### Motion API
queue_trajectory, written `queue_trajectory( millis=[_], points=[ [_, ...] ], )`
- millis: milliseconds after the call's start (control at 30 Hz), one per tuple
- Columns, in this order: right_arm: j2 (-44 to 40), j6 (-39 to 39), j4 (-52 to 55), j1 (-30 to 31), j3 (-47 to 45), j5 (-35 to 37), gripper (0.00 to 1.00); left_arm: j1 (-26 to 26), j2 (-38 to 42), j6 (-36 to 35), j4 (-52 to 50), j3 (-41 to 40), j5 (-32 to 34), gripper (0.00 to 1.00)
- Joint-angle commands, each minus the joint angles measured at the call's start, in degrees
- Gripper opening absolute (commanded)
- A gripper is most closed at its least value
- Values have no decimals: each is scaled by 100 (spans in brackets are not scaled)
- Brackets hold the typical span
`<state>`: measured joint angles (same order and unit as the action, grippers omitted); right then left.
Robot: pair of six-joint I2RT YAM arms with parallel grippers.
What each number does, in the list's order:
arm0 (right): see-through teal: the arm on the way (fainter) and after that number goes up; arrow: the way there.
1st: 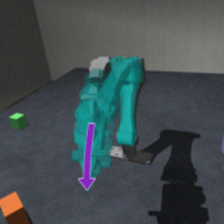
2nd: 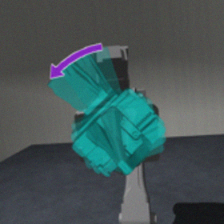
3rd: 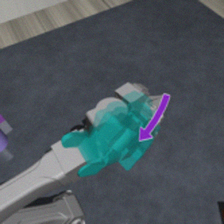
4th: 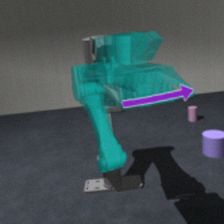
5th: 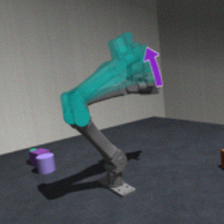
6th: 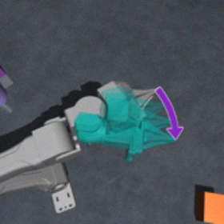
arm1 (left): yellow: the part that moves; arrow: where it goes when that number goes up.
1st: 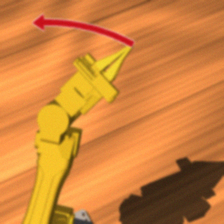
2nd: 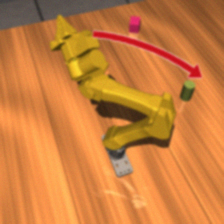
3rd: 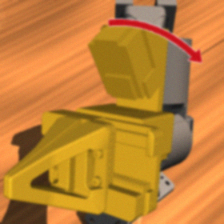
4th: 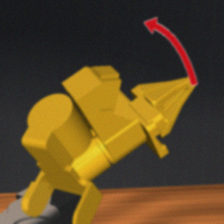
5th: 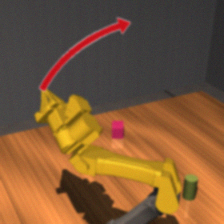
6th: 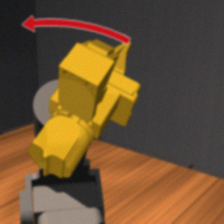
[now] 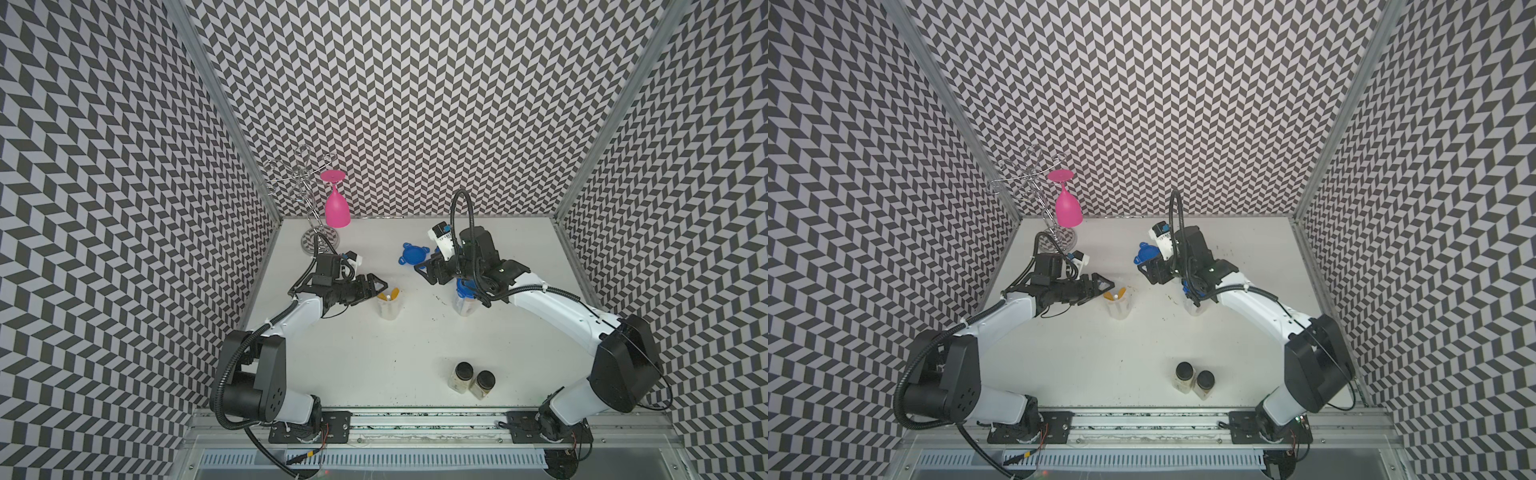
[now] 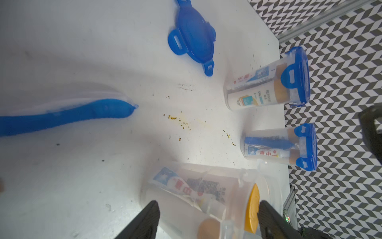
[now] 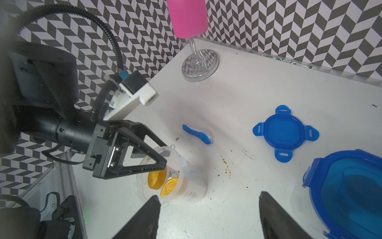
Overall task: Pack away toiletry kits
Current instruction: Move the container to the center of the board, then pick up the toiletry item from the center of the board.
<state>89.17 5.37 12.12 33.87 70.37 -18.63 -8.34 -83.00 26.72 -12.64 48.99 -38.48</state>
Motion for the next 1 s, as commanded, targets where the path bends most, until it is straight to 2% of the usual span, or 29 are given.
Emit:
queue_trajectory(
  millis=[0,100,200,367,433,467,633,800,967],
  points=[
    [-79,-50,-110,-20,228,-17,74,365,233,-382,-439,362,70,78],
    [-105,-55,-113,-21,204,-4,74,662,254,-490,-32,285,-150,78],
    [-79,-50,-37,-22,291,-37,74,702,-216,-510,231,392,-91,77],
    [-93,77,-24,-22,334,-237,78,674,-1187,-607,226,896,658,73],
    [-82,157,-34,-21,289,-536,99,524,-1500,-879,41,1232,1119,73],
    [-63,189,-30,-15,265,-633,100,442,-1595,-986,-20,1369,1348,73],
    [-157,251,-90,-20,120,-560,100,213,-1989,-1079,239,1472,1991,73],
    [-154,166,-49,-29,220,-406,100,-64,-2305,-1063,615,1421,2141,72],
    [-160,142,-27,-34,181,-340,100,-203,-2178,-1018,709,1087,2195,72]
  ],
)
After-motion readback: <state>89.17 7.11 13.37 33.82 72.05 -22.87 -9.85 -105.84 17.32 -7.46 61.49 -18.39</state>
